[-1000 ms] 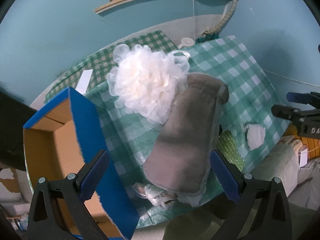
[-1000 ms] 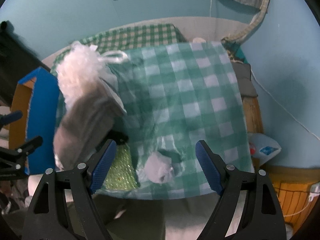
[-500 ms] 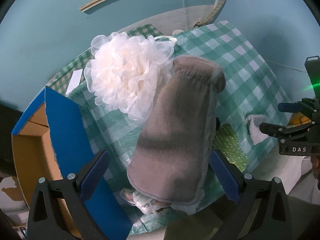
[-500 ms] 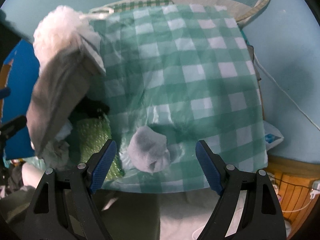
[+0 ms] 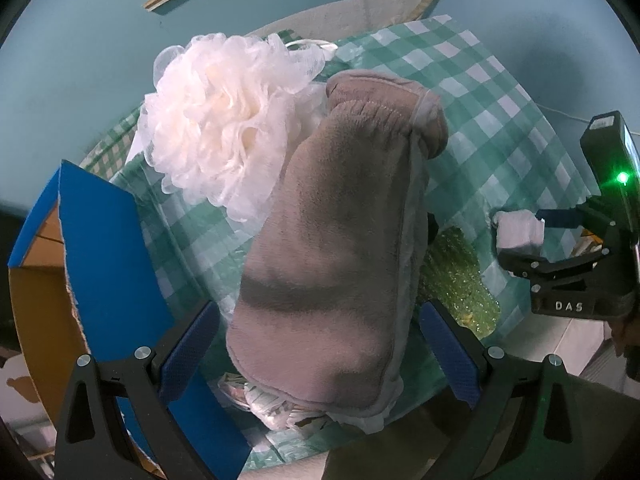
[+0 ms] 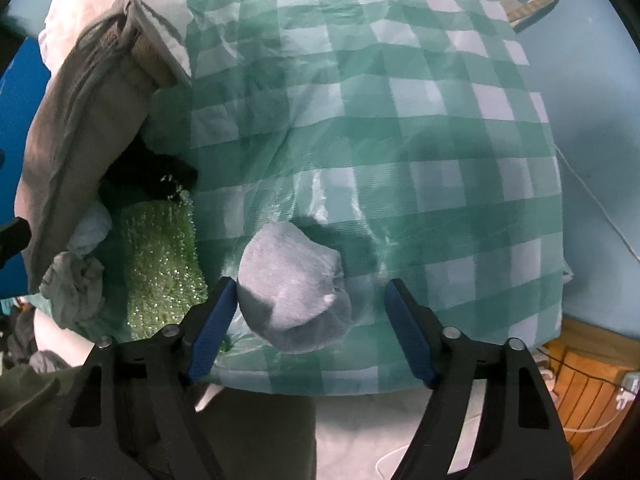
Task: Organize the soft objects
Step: 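Lower the right gripper onto the grey sock and close on it, then grasp the grey fleece mitten with the left gripper while the right gripper holds the sock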
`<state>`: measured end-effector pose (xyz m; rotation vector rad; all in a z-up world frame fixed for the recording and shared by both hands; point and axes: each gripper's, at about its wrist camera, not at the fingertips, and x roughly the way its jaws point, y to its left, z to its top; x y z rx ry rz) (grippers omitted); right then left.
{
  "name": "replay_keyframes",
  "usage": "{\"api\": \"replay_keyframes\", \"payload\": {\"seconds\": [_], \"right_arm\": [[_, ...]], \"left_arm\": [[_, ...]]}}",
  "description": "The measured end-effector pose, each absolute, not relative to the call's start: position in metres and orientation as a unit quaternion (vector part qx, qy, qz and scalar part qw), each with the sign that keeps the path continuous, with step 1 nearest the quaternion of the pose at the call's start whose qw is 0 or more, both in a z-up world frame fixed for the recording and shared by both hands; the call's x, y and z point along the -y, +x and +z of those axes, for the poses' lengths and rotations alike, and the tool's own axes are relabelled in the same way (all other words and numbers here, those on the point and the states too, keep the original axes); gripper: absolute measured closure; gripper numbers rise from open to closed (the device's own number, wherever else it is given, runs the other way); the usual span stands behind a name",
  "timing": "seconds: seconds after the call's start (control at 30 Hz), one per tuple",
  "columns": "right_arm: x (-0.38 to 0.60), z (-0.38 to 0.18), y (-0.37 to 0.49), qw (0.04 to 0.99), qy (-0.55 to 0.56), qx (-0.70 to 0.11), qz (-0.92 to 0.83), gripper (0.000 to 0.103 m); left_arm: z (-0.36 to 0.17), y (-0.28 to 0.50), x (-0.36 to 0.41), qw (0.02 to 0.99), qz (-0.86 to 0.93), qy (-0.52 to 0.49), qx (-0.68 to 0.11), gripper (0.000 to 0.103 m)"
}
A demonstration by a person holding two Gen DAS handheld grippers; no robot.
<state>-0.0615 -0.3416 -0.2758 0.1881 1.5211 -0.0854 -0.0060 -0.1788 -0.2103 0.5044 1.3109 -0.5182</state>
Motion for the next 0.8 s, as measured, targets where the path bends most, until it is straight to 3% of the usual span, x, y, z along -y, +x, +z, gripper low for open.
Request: {"api": "replay_keyframes", "payload": {"seconds": [0.47,0.8], "right_arm": [[0.327,-0.287,-0.048,0.725,0.051,-0.687,-0.032,0.073],[0.348,-0.255,-0.029,0.735,0.078,-0.673,-0.01,0.075]], "left_arm": [[-0.226,0.0,0.187,0.737,-0.23,0.226,-0.594,0.002],[-0.234,0.001,0.191,0.728,-0.25,0.233,-0.595,0.002]]}}
